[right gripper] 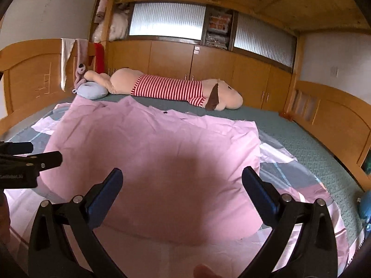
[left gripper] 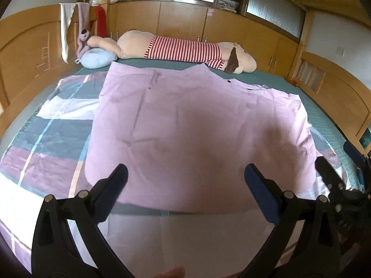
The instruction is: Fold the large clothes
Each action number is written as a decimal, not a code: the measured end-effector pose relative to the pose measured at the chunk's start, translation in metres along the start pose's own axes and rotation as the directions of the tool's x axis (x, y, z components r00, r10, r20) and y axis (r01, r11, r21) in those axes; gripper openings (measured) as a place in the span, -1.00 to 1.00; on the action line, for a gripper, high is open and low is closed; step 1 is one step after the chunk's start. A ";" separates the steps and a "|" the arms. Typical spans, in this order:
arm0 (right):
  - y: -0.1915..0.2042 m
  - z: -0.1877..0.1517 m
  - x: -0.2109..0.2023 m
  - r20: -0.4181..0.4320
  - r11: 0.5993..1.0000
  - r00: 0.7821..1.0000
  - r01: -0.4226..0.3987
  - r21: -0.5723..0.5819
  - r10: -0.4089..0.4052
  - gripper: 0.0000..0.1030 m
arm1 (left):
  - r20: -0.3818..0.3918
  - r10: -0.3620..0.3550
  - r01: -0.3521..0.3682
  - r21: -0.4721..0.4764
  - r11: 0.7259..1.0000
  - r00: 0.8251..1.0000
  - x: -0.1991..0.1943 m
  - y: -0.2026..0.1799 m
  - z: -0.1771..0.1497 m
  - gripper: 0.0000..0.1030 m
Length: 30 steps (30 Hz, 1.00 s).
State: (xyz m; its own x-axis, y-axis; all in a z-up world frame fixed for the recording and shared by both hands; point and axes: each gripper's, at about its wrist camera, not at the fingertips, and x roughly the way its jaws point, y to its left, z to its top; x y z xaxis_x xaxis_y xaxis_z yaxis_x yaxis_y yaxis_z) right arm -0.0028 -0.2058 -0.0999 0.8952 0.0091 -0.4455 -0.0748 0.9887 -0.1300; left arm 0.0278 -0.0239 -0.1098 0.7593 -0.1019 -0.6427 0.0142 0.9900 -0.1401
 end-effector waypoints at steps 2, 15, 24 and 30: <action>-0.003 0.000 -0.006 0.010 1.000 1.000 -0.001 0.020 0.001 0.97 | 0.015 -0.001 0.001 0.014 1.000 1.000 -0.008 -0.004 0.002 0.96; -0.006 -0.001 -0.002 -0.021 0.998 1.000 -0.014 0.061 0.016 0.97 | 0.064 0.078 -0.083 0.075 0.994 0.995 -0.029 -0.017 -0.001 0.96; 0.004 -0.007 0.002 -0.039 1.000 0.999 -0.013 0.025 0.014 0.97 | 0.049 0.088 -0.091 0.061 0.994 0.995 -0.029 -0.011 -0.002 0.96; 0.008 -0.009 0.001 -0.038 1.000 0.999 -0.011 0.010 0.012 0.97 | 0.044 0.084 -0.086 0.068 0.994 0.996 -0.027 -0.013 -0.002 0.96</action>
State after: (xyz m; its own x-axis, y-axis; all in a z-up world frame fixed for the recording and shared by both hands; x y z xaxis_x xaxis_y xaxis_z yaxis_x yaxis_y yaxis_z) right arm -0.0067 -0.1995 -0.1094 0.8771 0.0151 -0.4801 -0.0808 0.9899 -0.1164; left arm 0.0057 -0.0341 -0.0924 0.7859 -0.0144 -0.6182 -0.0075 0.9994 -0.0328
